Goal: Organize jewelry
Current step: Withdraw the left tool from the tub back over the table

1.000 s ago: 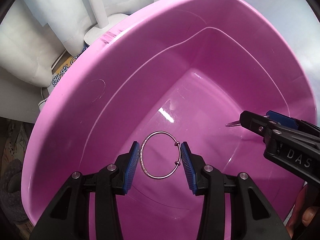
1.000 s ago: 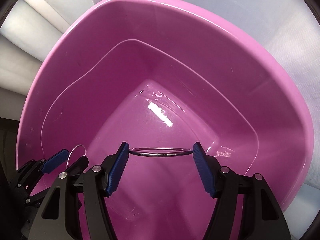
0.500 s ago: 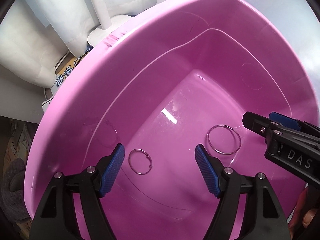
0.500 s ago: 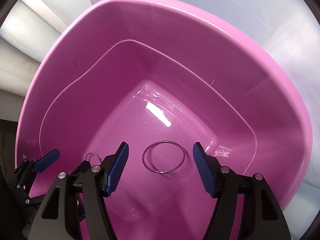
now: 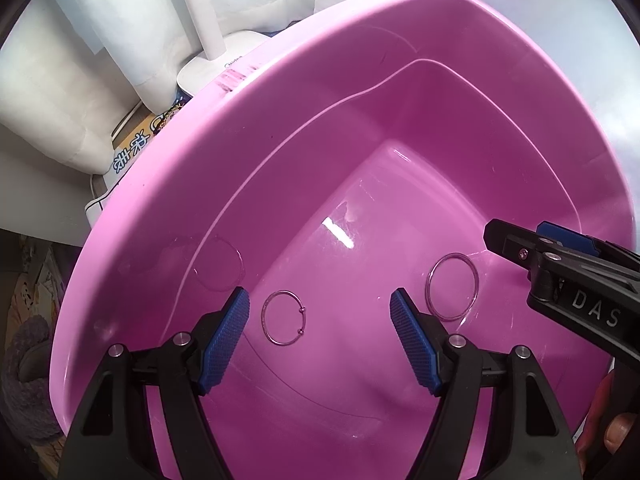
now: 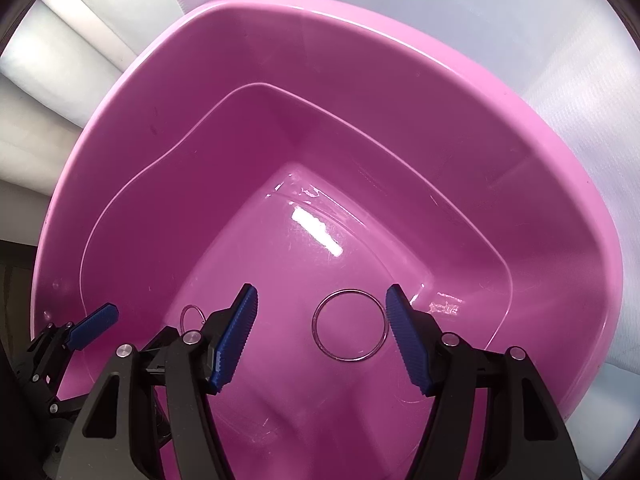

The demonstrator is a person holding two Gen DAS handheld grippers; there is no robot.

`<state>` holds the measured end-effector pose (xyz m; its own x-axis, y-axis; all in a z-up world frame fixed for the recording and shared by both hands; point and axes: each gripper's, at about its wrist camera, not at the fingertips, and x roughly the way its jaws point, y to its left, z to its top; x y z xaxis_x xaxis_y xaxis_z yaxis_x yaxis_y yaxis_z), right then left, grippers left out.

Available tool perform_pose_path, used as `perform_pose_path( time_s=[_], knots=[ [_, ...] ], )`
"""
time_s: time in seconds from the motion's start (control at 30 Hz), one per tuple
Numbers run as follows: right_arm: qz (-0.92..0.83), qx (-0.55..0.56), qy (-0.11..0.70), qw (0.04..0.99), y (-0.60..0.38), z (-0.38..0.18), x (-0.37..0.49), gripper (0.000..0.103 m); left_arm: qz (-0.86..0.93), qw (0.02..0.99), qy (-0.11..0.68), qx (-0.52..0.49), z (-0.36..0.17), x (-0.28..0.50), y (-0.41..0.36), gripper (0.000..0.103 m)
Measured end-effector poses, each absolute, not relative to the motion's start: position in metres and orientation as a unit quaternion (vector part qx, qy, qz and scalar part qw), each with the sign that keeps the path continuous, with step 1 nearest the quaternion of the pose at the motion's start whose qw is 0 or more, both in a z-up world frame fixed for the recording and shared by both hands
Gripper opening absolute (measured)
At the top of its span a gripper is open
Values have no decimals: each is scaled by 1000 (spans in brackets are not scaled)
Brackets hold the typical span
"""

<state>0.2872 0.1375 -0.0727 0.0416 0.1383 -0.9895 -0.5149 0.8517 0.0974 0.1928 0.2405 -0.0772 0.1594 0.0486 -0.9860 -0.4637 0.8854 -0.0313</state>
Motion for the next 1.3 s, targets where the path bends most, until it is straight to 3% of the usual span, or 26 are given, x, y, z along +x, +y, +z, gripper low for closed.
perform_pose_path(
  time_s=[0.57, 0.83, 1.07, 1.3],
  knots=[
    [263, -110, 640, 713, 134, -67, 284, 64, 179, 754, 608, -172, -72, 188, 243, 72],
    [279, -117, 597, 743, 135, -39, 267, 71, 179, 790, 563, -165, -46, 168, 236, 72],
    [297, -125, 536, 781, 129, 0, 232, 73, 185, 854, 471, -120, 5, 129, 229, 81],
    [268, -124, 454, 841, 88, 38, 187, 73, 148, 904, 390, -88, 55, 81, 210, 96]
  ],
)
